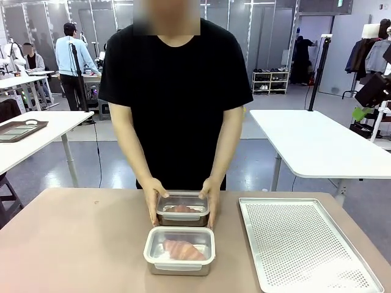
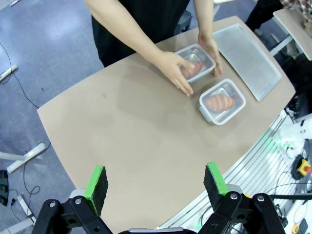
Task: Place the bread into the airtight container.
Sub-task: Pick up a Butter Roll and place it into an empty Airtight Container.
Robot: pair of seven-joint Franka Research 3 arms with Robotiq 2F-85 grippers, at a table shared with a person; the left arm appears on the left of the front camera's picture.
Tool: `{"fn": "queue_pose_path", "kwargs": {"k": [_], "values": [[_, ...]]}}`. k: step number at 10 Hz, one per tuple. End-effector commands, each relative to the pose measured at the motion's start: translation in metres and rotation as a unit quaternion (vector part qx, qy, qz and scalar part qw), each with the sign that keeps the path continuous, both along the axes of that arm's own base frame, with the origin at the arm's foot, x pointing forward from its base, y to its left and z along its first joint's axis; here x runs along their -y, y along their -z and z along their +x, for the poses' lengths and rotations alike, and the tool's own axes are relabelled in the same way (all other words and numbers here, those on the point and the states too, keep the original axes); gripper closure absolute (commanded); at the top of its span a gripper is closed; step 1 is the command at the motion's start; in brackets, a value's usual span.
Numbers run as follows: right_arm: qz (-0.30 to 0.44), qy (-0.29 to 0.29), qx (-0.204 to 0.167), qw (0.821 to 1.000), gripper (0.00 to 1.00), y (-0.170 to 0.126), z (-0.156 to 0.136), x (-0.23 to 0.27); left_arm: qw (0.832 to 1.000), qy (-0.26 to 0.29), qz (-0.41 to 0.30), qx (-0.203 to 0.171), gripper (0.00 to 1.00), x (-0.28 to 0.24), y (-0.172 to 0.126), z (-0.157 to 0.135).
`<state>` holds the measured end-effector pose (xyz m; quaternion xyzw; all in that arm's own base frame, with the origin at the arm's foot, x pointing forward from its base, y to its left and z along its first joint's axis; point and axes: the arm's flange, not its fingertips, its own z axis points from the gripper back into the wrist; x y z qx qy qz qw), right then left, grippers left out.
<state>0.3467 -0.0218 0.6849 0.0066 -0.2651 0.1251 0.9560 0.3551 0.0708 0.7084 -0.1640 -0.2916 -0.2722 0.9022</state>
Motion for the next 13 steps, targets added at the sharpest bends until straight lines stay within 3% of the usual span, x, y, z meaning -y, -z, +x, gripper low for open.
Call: {"fn": "queue_pose_path", "kwargs": {"k": [1,13], "values": [[-0.007,-0.003,0.002,1.000,0.00,-0.0004,0.0005,0.0011,1.000,0.006,-0.001,0.001,0.00,0.0006,-0.0003,-0.0010],[-0.007,-0.003,0.002,1.000,0.00,-0.0004,0.0005,0.0011,1.000,0.006,-0.001,0.001,0.00,0.0006,-0.0003,-0.0010]]}}
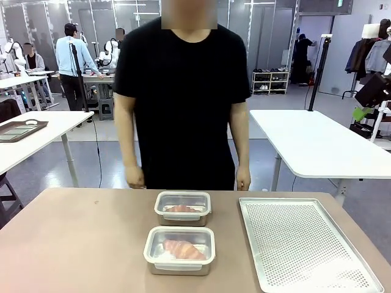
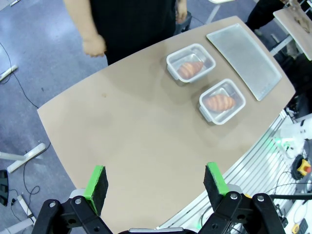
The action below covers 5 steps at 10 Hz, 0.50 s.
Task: Place the bread into the airtight container.
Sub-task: Pick up a Butter Roll and place it into an empty Airtight Container.
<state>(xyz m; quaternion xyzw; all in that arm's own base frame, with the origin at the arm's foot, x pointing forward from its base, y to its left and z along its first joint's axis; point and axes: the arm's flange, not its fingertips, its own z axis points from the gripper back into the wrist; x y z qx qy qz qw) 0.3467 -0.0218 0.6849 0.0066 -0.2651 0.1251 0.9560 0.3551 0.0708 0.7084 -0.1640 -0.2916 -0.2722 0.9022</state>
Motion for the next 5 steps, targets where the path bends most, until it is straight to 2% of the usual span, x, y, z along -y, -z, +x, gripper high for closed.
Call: {"fn": "queue_pose_path", "kwargs": {"k": [1,5], "values": [[-0.007,-0.003,0.002,1.000,0.00,-0.0004,0.0005,0.0011,1.000,0.006,-0.001,0.001,0.00,0.0006,-0.0003,-0.0010],[-0.007,-0.003,0.002,1.000,0.00,-0.0004,0.0005,0.0011,1.000,0.006,-0.001,0.001,0.00,0.0006,-0.0003,-0.0010]]}}
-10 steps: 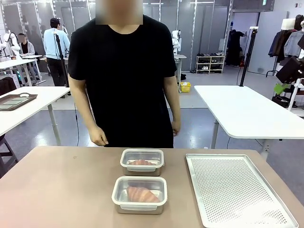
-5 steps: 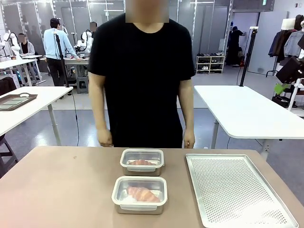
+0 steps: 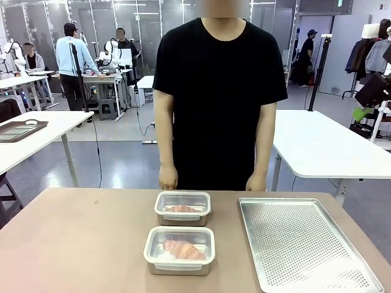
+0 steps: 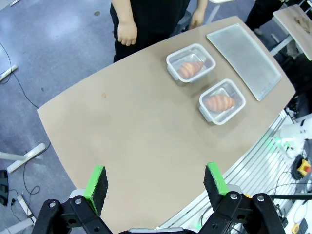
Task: Place the bread into the airtight container.
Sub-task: Pick up a Butter Roll and place it into an empty Airtight Container.
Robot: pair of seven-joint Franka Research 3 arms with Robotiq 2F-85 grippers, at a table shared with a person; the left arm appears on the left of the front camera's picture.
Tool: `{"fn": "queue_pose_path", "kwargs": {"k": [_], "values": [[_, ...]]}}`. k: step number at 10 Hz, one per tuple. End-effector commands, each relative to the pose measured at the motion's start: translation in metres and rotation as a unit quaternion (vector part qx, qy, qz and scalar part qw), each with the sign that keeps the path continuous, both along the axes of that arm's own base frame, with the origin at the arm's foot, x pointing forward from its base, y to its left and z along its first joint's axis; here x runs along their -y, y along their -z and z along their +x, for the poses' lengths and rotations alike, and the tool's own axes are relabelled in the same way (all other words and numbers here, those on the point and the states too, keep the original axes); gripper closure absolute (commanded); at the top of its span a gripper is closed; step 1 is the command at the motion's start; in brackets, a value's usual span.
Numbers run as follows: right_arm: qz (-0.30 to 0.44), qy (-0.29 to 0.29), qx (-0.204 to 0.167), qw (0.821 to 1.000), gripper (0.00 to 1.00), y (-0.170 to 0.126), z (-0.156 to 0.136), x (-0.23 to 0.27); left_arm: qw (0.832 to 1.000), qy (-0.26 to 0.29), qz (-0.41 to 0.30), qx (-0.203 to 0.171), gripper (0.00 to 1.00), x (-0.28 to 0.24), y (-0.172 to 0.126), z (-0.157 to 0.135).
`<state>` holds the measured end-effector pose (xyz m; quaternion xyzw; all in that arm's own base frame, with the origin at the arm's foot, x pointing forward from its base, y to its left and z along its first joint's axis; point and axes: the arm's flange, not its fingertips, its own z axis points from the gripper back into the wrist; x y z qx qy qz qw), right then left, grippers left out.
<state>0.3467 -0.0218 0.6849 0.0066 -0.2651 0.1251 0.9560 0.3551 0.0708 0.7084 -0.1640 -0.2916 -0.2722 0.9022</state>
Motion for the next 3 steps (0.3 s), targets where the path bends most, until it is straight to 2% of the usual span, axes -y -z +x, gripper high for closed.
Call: {"fn": "queue_pose_path", "kwargs": {"k": [1,3], "values": [[-0.007,-0.003,0.002,1.000,0.00,-0.0004,0.0005,0.0011,1.000,0.006,-0.001,0.001,0.00,0.0006,-0.0003,-0.0010],[-0.007,-0.003,0.002,1.000,0.00,-0.0004,0.0005,0.0011,1.000,0.006,-0.001,0.001,0.00,0.0006,-0.0003,-0.0010]]}}
